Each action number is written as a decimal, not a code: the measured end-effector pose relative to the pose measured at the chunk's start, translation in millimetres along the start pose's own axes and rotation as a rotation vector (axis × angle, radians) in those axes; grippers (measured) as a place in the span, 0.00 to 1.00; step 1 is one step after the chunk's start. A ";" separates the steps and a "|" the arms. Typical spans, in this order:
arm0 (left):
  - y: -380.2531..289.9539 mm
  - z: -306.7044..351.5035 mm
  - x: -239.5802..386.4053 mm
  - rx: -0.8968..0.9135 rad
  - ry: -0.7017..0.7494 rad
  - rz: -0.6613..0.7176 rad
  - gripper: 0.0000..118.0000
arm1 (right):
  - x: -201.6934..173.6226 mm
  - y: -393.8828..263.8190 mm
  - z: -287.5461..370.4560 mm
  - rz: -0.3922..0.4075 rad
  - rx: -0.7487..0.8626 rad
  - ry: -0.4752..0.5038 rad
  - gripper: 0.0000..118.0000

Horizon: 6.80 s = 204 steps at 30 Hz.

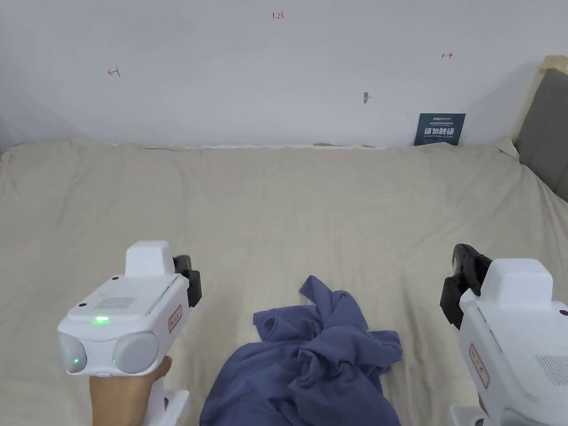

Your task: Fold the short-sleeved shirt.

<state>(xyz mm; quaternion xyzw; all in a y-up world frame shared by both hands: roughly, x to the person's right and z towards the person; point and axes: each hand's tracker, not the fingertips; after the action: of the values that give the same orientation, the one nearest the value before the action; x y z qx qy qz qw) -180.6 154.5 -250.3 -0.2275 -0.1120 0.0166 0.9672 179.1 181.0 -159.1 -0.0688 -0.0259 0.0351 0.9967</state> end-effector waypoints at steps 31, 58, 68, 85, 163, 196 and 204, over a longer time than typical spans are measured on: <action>-180.5 -61.9 44.0 -0.568 0.013 -0.057 0.18 | 6.6 -44.9 -24.9 -0.012 -0.162 0.019 0.02; -121.2 -42.6 1.9 -0.352 -0.187 0.156 0.03 | -11.6 -165.5 -210.6 -0.139 -0.908 0.172 0.07; -26.9 -39.0 -43.8 -0.138 -0.156 0.201 0.03 | 19.9 -13.9 -178.8 0.107 -0.482 0.129 0.06; 285.4 -51.6 -109.5 0.270 0.141 -0.005 0.03 | 53.6 228.0 -215.4 0.116 -0.061 -0.022 0.06; 19.3 49.6 -21.0 0.265 0.221 -0.080 0.83 | 0.4 20.1 -21.1 -0.011 -0.093 -0.070 0.81; 44.6 -310.1 -123.5 -0.404 0.039 -0.021 0.68 | 12.0 -6.2 -168.1 -0.002 -0.174 -0.148 0.01; 4.8 -369.7 -146.9 -0.536 0.087 -0.024 0.66 | 20.4 -43.9 -200.7 -0.014 -0.283 -0.175 0.01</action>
<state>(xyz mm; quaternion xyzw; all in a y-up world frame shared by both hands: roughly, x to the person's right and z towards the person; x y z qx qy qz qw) -240.8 -14.7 -605.4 -0.4744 -0.0734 -0.0351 0.8766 213.7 111.9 -350.6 -0.2050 -0.1179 0.0300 0.9712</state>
